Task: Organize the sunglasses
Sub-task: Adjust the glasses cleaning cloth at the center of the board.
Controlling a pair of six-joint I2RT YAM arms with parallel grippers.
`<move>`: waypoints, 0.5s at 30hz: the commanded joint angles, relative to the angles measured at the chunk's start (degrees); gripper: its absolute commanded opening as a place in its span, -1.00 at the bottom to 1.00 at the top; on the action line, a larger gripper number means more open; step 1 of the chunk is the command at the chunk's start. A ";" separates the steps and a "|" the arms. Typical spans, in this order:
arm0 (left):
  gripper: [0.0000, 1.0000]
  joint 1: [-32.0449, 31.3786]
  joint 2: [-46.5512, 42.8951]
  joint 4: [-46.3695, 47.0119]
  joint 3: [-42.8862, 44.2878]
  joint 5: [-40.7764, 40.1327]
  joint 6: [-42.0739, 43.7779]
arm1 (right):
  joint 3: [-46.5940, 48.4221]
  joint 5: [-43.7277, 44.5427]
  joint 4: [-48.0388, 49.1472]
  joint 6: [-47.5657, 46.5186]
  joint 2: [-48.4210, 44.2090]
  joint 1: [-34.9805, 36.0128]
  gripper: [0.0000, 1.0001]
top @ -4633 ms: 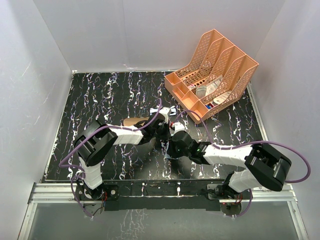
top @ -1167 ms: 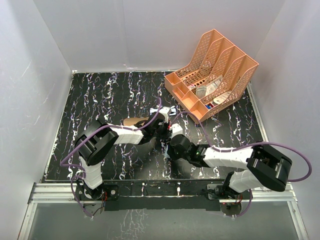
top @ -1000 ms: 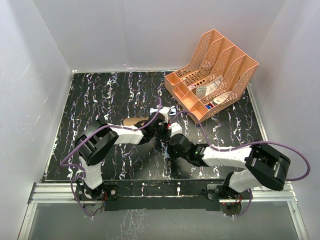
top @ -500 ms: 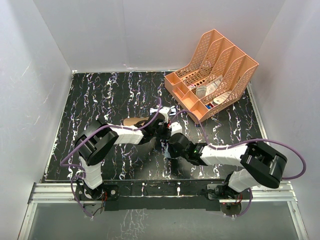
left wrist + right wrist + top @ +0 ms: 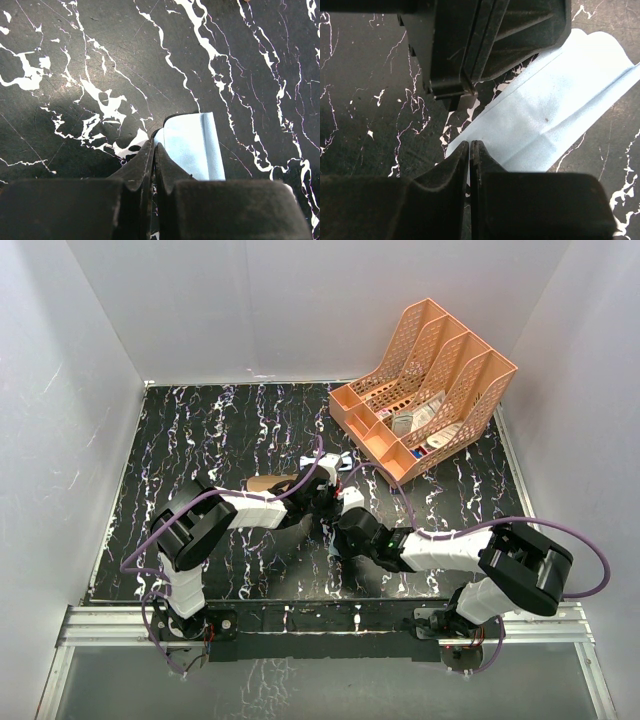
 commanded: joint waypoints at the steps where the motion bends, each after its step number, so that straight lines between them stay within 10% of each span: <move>1: -1.00 0.20 1.78 -3.89 -0.37 0.16 0.15 | -1.06 -1.35 2.73 1.10 -0.66 0.33 -0.90; 15: -1.00 0.24 1.90 -3.90 -0.32 0.07 0.15 | -3.45 -2.01 2.48 3.30 -1.58 2.42 -0.90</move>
